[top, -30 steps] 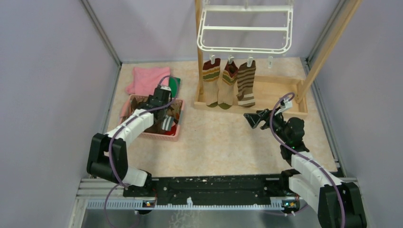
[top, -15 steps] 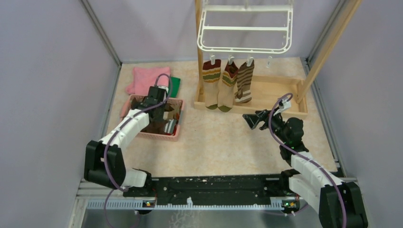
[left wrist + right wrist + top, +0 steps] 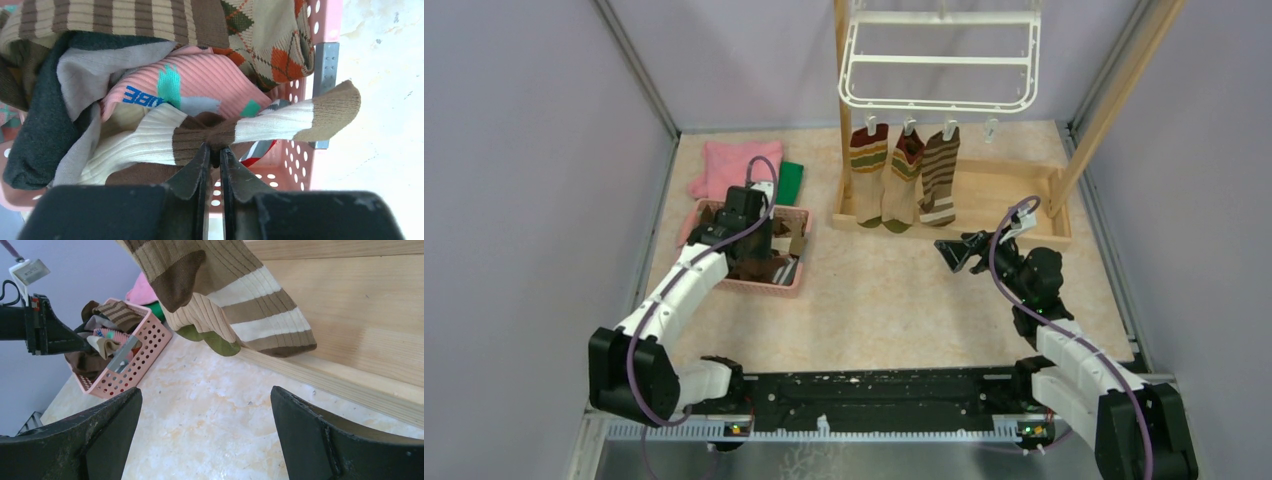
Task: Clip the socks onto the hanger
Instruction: Pick up the sock from the bin.
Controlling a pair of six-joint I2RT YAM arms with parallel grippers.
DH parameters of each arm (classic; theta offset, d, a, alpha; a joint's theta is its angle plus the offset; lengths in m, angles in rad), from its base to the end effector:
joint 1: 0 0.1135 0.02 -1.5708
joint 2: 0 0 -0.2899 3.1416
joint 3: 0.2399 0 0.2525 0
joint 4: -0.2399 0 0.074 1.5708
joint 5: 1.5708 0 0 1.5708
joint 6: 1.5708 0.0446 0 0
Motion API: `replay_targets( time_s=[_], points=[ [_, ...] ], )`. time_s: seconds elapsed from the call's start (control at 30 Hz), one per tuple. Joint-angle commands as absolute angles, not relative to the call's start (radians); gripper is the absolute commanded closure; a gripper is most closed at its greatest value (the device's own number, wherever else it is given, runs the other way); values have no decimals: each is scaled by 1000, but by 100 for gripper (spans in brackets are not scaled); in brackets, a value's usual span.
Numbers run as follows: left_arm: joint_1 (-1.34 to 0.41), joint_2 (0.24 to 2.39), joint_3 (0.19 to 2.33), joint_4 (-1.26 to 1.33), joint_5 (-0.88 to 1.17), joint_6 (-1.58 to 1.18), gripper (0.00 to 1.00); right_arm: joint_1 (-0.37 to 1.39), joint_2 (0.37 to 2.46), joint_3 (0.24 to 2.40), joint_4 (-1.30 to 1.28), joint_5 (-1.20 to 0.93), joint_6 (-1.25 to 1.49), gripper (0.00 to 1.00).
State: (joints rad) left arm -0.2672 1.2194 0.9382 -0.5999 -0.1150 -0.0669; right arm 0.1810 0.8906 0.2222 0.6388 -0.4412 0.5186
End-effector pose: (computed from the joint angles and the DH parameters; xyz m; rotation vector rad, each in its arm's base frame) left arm 0.2403 -0.0605 0.2840 0.1940 2.4362 -0.0072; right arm 0.1752 0.0514 0.2306 -0.0761 1.6698 0.8875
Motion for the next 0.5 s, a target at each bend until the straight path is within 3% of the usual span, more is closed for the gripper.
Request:
replay_targets(
  time_s=[0.0, 0.1, 0.33, 0.47],
  points=[
    [-267, 1221, 924, -592, -113, -92, 82, 190, 875, 230, 657, -439, 507, 2],
    [-267, 1216, 919, -579, -162, -101, 70, 190, 877, 231, 657, -439, 507, 2],
    [-265, 1217, 937, -554, -180, -99, 64, 190, 876, 232, 657, -439, 506, 2],
    [-265, 1208, 960, -528, -91, -69, 51, 190, 876, 232, 655, -439, 504, 2]
  ],
)
